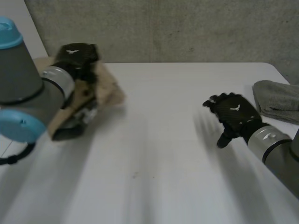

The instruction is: Fold the laundry.

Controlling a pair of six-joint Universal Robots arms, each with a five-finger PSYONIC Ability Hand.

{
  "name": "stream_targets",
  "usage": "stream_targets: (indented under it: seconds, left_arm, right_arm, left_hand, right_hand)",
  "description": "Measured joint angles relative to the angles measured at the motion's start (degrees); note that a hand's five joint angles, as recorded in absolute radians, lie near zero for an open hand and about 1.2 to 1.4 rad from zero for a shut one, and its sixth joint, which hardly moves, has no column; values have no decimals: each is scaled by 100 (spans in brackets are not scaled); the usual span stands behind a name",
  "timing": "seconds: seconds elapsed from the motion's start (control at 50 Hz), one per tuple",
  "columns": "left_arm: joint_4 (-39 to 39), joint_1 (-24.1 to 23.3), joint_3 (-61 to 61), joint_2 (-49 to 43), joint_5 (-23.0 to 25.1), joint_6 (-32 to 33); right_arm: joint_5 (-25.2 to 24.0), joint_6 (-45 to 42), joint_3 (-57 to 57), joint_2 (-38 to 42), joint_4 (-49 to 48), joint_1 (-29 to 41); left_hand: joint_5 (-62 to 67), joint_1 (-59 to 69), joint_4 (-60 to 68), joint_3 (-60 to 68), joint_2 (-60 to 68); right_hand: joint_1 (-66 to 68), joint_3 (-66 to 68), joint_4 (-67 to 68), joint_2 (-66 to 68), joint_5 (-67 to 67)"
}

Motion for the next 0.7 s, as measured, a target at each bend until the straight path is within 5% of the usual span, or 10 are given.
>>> stream_targets:
  seconds: [0.1, 0.16, 0.2, 0.26, 0.58, 0.7]
  left_arm:
    - [21, -1089, -600, 318, 240, -733]
    - [22, -1200, -642, 302, 253, -766]
    - [5, -2019, -836, 1, 327, -804]
    - [-28, -2247, -842, -182, 309, -574]
    - [-24, -522, -1114, 305, 117, 345]
    - [58, -233, -1098, 43, 337, 598]
  right_arm:
    - [233, 8, -86, 0, -91, -227]
    - [245, 9, -90, 1, -94, -240]
    - [299, 8, -100, 11, -108, -315]
    - [292, 4, -95, 13, -98, -321]
    - [247, -21, -78, -145, 797, 93]
    - [238, 73, 75, -152, 1131, 442]
  left_hand:
    - [0, 0, 0, 0, 0]
    - [0, 0, 0, 0, 0]
    - [-5019, -5131, -5282, -5185, -5249]
    - [-5299, -5248, -5694, -5613, -5669]
    - [-5299, -5248, -5694, -5614, -5675]
    - [-5299, -5248, -5694, -5614, -5675]
  right_hand:
    - [0, 0, 0, 0, 0]
    - [0, 0, 0, 0, 0]
    - [0, 0, 0, 0, 0]
    - [0, 0, 0, 0, 0]
    - [0, 0, 0, 0, 0]
    - [0, 0, 0, 0, 0]
